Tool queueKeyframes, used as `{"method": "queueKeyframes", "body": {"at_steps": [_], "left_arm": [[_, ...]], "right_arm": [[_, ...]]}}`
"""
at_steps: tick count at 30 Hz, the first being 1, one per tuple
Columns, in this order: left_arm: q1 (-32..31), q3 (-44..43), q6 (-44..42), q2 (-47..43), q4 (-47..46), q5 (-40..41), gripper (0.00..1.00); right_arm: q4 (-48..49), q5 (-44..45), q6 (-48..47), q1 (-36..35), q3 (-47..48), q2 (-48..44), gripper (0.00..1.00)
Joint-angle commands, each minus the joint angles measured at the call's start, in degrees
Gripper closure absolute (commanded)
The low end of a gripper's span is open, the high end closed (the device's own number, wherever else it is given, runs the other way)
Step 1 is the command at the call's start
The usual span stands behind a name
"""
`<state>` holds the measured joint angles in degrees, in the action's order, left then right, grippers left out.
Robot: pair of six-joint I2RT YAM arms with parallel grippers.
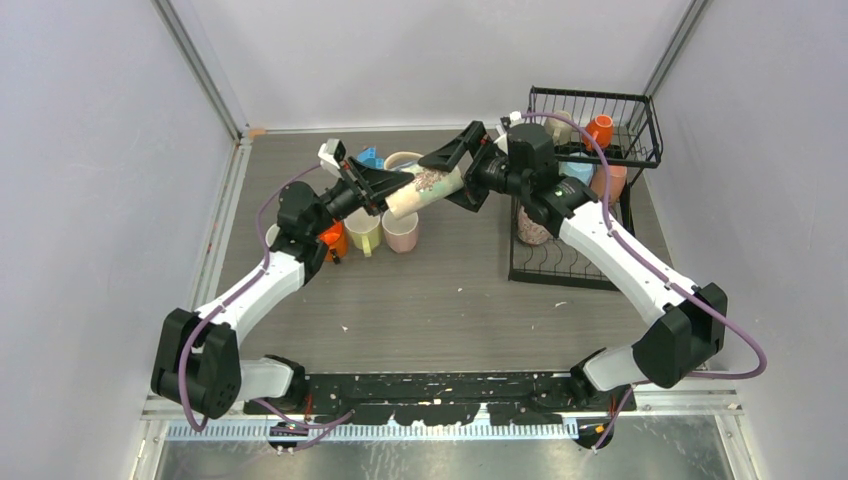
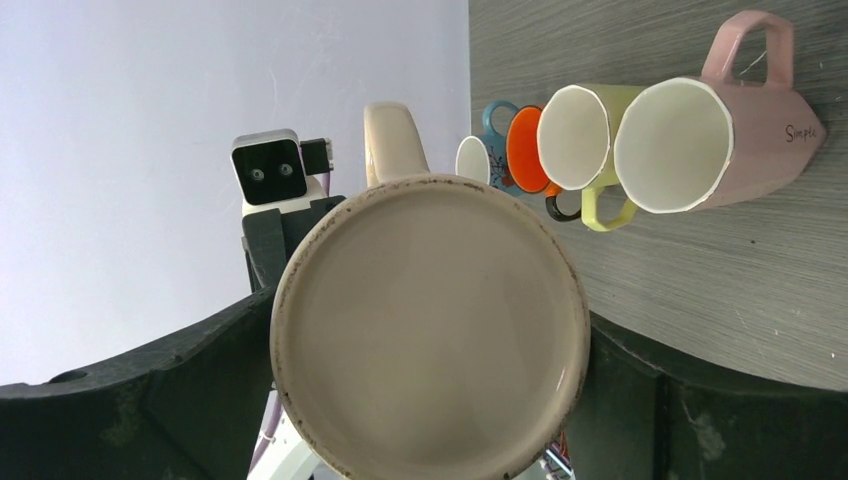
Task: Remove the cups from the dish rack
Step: Place the cup at the center of the board.
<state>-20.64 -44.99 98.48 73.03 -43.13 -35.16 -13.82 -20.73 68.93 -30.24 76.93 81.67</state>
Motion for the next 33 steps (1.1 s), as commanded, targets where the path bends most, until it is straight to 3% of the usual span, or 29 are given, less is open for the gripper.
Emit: {"method": "queueKeyframes", "body": {"at_steps": [1, 19, 26, 33], "left_arm": [[-0.12, -3.83, -1.70, -2.35, -3.82, 0.95, 1.00], [0.24, -3.09, -2.00, -5.48, -2.25, 8.31, 1.00], [0.83, -5.86, -10.20, -8.63, 10.14, 5.89, 1.00], [0.87, -13.27, -22.84, -10.75, 31.33, 1.31, 1.00]], "right_arm": [[3.36, 0.46, -1.53, 0.15, 0.22, -3.48, 0.00], [2.37, 0.96, -2.54, 1.18, -2.48, -7.95, 0.00], [-4.00, 4.14, -6.71, 1.15, -1.96, -10.85, 0.00], [-14.84, 12.84, -13.74, 1.17, -0.10, -15.50, 0.00]]}}
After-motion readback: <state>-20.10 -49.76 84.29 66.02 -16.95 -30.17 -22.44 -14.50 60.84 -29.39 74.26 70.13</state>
